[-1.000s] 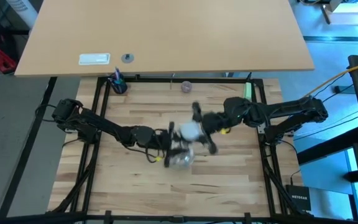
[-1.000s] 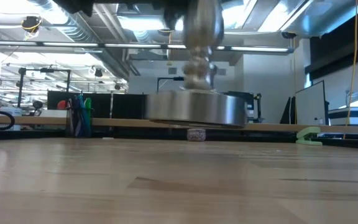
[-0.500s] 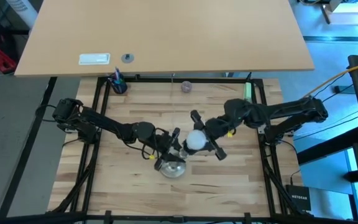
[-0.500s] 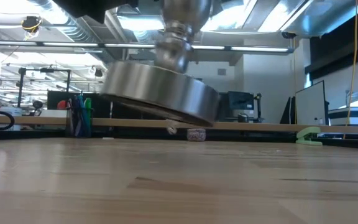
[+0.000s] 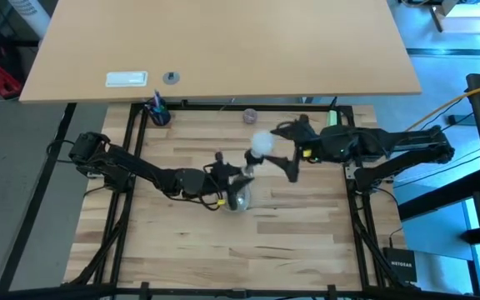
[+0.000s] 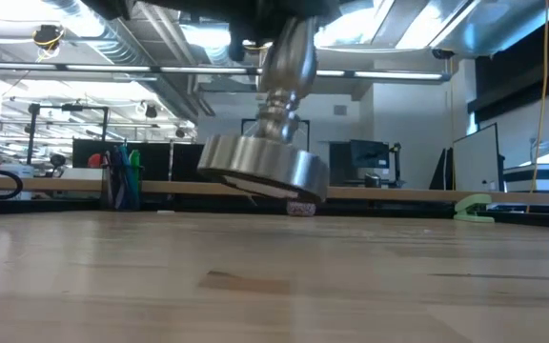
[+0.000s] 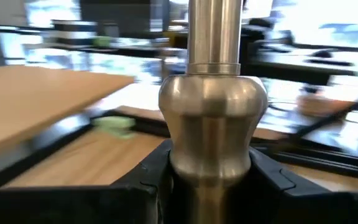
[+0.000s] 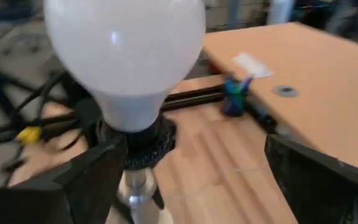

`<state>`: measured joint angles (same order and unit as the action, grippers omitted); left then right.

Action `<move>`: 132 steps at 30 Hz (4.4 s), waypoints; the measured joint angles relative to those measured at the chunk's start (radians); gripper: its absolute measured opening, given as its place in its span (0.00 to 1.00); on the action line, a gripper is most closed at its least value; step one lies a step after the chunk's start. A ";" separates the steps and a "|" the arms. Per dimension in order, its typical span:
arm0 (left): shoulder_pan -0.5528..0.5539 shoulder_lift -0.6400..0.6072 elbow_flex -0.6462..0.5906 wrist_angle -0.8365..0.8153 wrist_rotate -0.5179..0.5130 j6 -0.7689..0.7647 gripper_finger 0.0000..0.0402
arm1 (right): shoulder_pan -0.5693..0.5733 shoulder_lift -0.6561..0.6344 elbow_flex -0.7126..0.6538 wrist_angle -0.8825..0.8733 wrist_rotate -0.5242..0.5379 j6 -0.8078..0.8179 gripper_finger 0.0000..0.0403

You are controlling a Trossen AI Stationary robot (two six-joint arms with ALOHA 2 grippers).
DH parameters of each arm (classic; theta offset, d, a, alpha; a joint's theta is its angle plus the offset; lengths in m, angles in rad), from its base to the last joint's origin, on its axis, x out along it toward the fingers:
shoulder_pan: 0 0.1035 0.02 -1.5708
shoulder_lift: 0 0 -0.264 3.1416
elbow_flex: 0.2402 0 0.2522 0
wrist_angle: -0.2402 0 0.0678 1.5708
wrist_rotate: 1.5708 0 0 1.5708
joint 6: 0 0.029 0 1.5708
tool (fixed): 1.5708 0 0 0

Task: Screw lightbulb
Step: Remove the lightbulb from the silver lamp

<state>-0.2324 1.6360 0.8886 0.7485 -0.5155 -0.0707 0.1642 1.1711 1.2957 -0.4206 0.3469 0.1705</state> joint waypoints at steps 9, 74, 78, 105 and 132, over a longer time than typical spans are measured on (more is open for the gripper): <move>-0.019 0.000 0.000 -0.012 -0.297 -0.007 0.30 | -0.001 0.165 -0.002 0.360 0.069 -0.058 0.81; -0.070 -0.050 -0.001 -0.075 -0.458 0.048 0.30 | -0.007 0.183 -0.062 0.590 0.087 -0.132 0.83; -0.076 -0.050 0.000 -0.077 -0.460 0.045 0.30 | -0.009 0.223 -0.063 0.707 0.135 -0.206 0.78; -0.059 -0.087 0.001 -0.060 0.413 0.126 0.30 | -0.009 0.129 -0.029 0.531 -0.795 -0.275 0.37; -0.044 -0.091 0.008 -0.192 -0.145 0.018 0.30 | -0.007 0.063 -0.026 0.182 -0.049 -0.145 0.87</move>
<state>-0.2766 1.5446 0.8967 0.5561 -0.6608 -0.0526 0.1575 1.2343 1.2700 -0.2387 0.2979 0.0259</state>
